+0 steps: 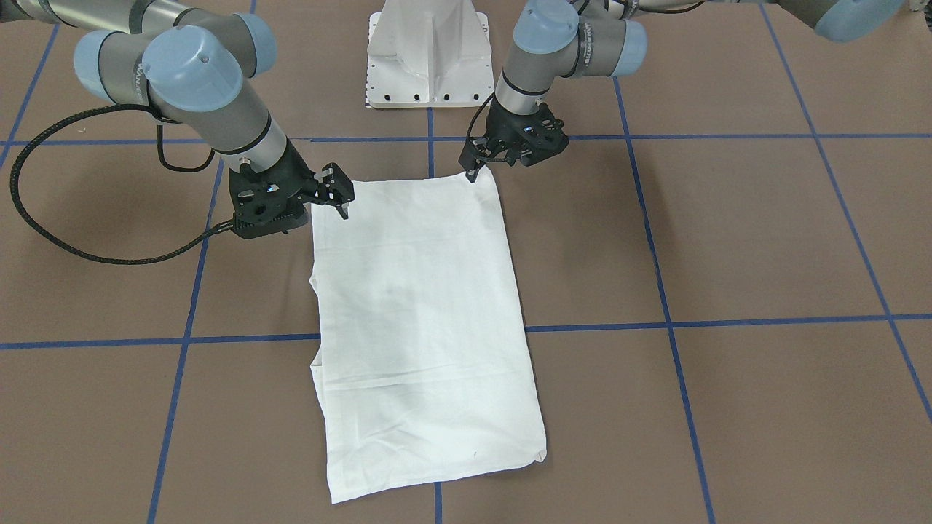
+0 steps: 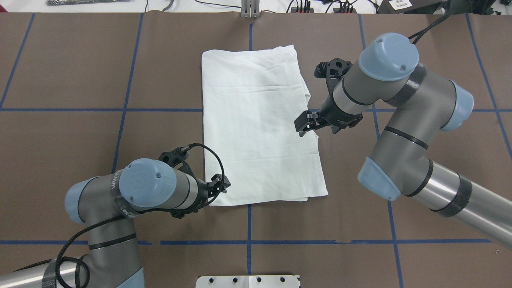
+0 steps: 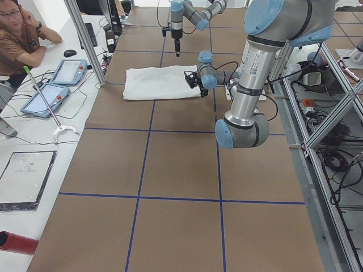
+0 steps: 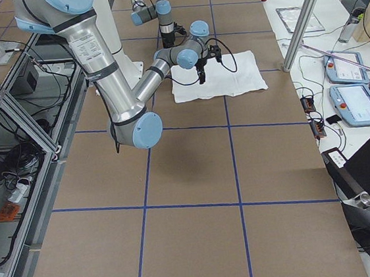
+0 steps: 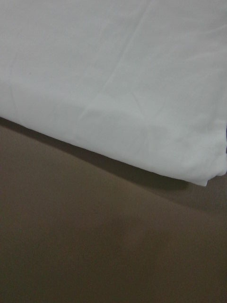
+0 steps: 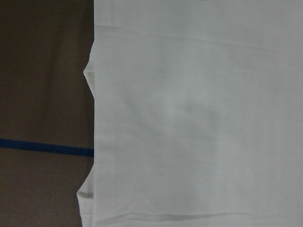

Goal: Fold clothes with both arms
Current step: 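Move both grippers to the shirt's two corners nearest the robot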

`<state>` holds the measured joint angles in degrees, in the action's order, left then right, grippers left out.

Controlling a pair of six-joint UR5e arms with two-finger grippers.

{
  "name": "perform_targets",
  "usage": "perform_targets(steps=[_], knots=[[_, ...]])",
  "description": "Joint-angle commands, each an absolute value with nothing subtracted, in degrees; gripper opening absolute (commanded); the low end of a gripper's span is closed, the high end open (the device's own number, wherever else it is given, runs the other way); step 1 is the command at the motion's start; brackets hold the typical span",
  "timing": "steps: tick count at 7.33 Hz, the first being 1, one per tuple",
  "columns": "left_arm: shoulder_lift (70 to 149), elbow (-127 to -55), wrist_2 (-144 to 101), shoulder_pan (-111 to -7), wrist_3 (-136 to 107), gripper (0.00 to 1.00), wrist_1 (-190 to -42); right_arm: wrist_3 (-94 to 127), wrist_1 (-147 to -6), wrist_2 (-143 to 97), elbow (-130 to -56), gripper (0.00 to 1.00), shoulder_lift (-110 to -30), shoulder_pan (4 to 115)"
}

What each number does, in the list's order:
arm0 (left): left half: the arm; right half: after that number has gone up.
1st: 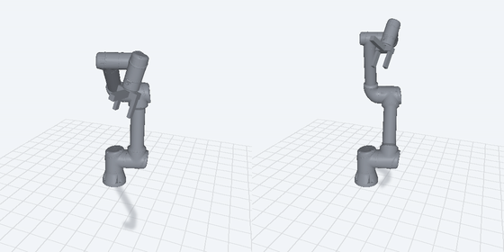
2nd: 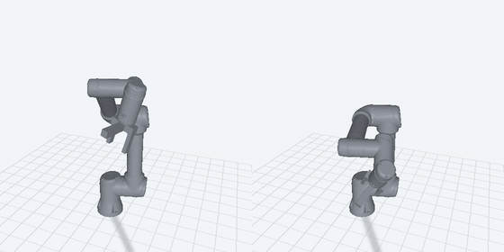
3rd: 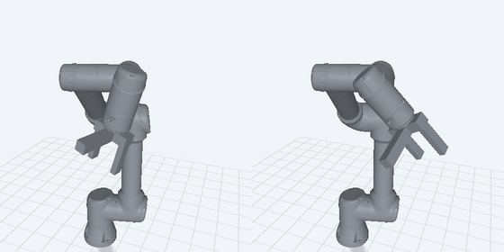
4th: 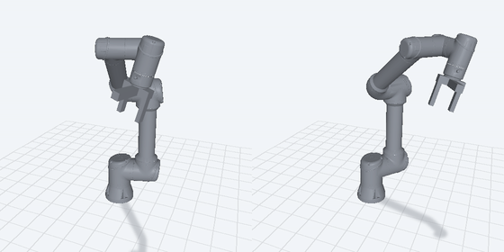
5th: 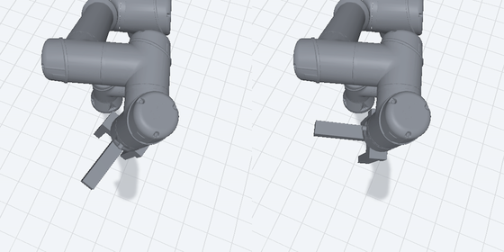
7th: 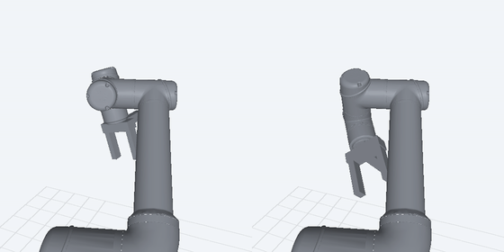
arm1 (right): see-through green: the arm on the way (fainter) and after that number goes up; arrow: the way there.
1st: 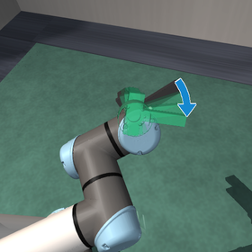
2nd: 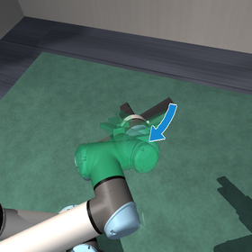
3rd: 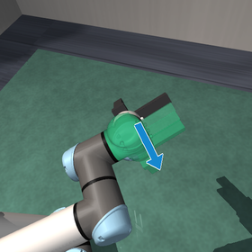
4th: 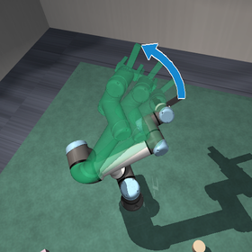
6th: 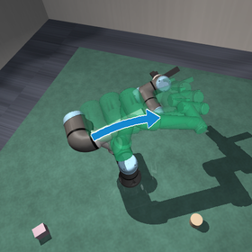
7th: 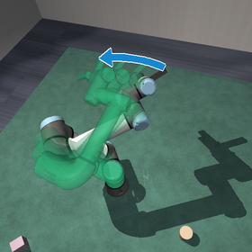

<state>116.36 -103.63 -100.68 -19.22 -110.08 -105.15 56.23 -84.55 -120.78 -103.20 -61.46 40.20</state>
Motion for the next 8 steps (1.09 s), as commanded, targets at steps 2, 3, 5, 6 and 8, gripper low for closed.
perform_targets(steps=[2, 3, 5, 6, 8], knots=[[117.59, -103.01, -100.55, -19.07, -110.21, 0.76, -105.12, 56.69, -84.55, -120.15, -103.36, 1.0, -61.52, 39.29], [118.12, -102.49, -100.46, -19.07, -110.21, 0.75, -105.29, 56.69, -84.55, -119.97, -103.36, 1.0, -61.7, 39.29], [118.21, -102.22, -100.46, -19.16, -110.13, 0.68, -105.38, 56.6, -84.55, -120.06, -103.27, 1.0, -61.61, 39.29], [118.21, -101.96, -100.55, -19.16, -110.04, 0.68, -105.47, 56.6, -84.55, -120.06, -103.27, 1.0, -61.52, 39.29], [118.21, -101.95, -100.46, -19.16, -110.21, 0.6, -105.38, 56.6, -84.55, -120.06, -103.27, 1.0, -61.35, 39.29]])
